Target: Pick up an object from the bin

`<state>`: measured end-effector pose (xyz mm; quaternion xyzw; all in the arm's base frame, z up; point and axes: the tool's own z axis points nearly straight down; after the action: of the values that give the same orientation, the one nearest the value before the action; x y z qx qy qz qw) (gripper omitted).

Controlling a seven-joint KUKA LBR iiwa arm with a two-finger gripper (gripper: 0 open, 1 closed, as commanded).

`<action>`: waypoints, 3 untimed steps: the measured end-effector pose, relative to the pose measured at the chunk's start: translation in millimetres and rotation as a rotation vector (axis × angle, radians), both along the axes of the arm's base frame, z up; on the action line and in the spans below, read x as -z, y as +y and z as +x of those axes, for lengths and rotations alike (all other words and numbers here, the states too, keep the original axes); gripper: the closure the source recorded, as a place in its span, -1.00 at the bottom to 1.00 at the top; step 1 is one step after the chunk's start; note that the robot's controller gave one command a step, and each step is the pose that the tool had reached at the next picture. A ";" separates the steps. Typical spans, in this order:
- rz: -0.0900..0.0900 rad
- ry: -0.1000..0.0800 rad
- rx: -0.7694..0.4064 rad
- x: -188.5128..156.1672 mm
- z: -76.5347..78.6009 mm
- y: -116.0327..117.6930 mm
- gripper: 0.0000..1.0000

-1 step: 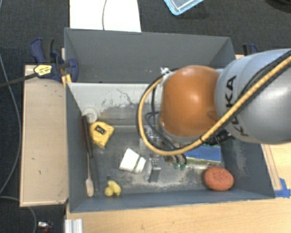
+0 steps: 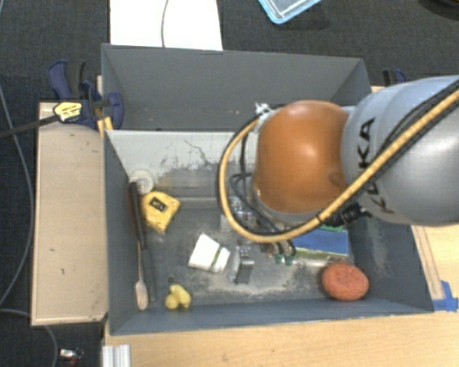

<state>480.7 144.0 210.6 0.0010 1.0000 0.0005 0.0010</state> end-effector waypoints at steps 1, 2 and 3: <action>0.004 -0.007 0.125 32.8 24.6 -24.1 -1.00; 0.001 -0.003 0.146 89.9 28.4 -24.6 -1.00; 0.001 -0.003 0.196 74.8 48.3 -71.5 -1.00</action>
Offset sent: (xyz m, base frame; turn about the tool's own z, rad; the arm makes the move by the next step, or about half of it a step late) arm 0.0252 -0.0163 -0.1139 0.0931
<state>528.9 72.4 135.8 0.0987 0.9951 0.0007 0.0027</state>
